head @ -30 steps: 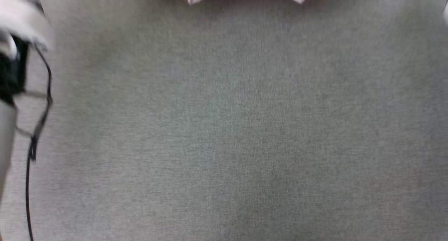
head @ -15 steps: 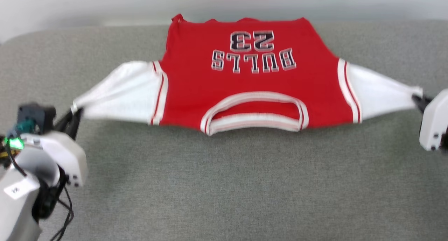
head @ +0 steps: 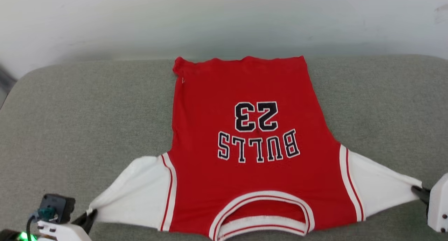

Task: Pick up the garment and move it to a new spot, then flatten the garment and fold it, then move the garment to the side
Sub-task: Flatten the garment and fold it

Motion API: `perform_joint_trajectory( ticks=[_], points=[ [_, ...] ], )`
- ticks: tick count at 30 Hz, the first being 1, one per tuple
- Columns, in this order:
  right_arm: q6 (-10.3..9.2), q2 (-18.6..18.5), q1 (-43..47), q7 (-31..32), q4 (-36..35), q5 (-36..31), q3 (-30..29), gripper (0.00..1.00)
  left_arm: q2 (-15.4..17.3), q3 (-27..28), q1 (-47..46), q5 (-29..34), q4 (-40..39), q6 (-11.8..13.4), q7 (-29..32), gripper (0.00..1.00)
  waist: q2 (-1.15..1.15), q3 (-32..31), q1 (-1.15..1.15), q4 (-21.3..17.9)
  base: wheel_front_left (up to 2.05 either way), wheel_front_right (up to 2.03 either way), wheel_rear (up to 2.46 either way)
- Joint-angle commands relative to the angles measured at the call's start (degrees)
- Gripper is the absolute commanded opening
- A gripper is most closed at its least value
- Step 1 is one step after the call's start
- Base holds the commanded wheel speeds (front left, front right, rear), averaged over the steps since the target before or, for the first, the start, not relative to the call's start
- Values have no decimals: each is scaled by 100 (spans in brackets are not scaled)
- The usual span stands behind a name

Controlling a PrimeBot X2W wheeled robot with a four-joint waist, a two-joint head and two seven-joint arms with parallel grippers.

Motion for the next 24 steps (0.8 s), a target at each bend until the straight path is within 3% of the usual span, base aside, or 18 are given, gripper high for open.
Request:
perform_joint_trajectory(
  ticks=[1, 6, 15, 16, 17, 24],
  points=[
    [-12, 59, 342, 177, -199, 44, -172, 0, 58, -5, 323, -88, -102, 102, 59, 0, 0, -65, 2, -31, 0, 0, 0],
    [-11, 229, 1055, 643, -670, 43, -445, 0, 99, -22, 836, -249, -384, 229, 116, 0, 0, -82, 2, -73, 0, 0, 0],
    [-10, 392, 1445, 1005, -1022, -15, -643, 0, 61, -208, 1015, -428, -623, 138, 379, 0, 0, -8, 2, -89, 0, 0, 0],
    [-10, 410, 1401, 1055, -1036, -24, -695, 71, 47, -216, 986, -423, -645, 133, 378, 0, 0, 1, 2, -83, 0, 0, 0],
    [-10, 431, 1349, 1151, -1050, 3, -711, 100, 33, -228, 956, -419, -674, 115, 381, 0, 0, 13, 2, -71, 0, 0, 0],
    [-8, 352, 788, 1467, -1641, 236, -734, 100, -30, -327, 854, -532, -1165, 52, 509, 0, 0, 279, 2, 116, 0, 0, 0]
  ],
)
